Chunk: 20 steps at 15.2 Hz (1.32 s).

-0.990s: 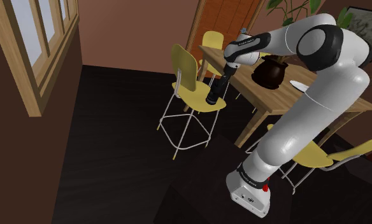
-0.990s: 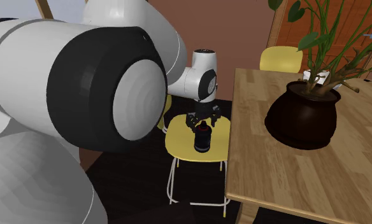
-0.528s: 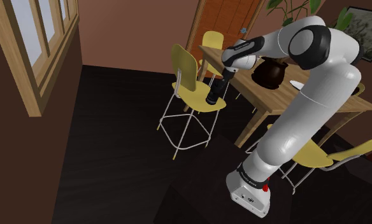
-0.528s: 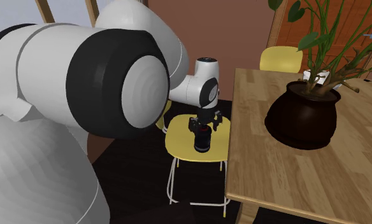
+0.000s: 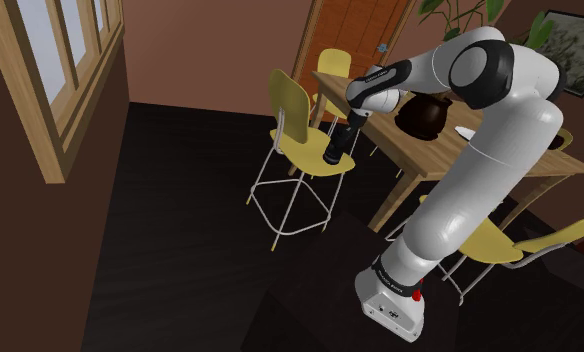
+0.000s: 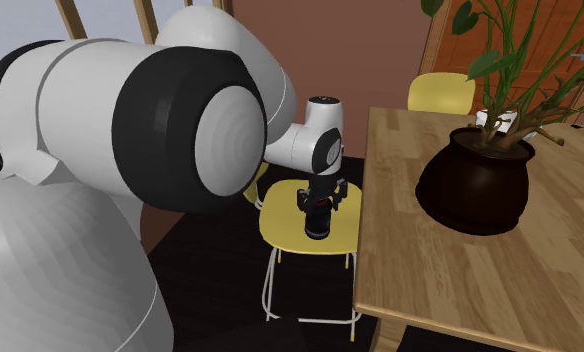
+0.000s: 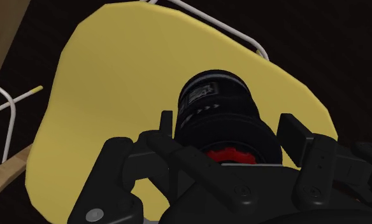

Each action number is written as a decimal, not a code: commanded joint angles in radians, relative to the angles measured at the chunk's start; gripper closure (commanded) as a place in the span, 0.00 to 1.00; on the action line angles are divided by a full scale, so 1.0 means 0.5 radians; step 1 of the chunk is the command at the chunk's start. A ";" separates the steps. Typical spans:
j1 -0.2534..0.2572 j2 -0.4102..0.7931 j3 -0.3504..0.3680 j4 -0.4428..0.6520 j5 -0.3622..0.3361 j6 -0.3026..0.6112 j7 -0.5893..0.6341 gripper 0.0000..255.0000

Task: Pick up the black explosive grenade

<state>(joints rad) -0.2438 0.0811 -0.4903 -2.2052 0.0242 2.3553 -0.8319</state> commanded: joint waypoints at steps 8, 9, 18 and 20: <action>0.003 -0.046 -0.004 0.031 -0.033 -0.077 0.019 1.00; 0.004 -0.063 -0.005 0.043 -0.044 -0.103 0.026 1.00; 0.013 -0.188 -0.002 0.168 -0.117 -0.338 0.075 1.00; 0.014 -0.210 0.000 0.200 -0.129 -0.391 0.083 1.00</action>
<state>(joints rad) -0.2365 -0.0169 -0.4904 -2.1132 -0.0367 2.1739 -0.7920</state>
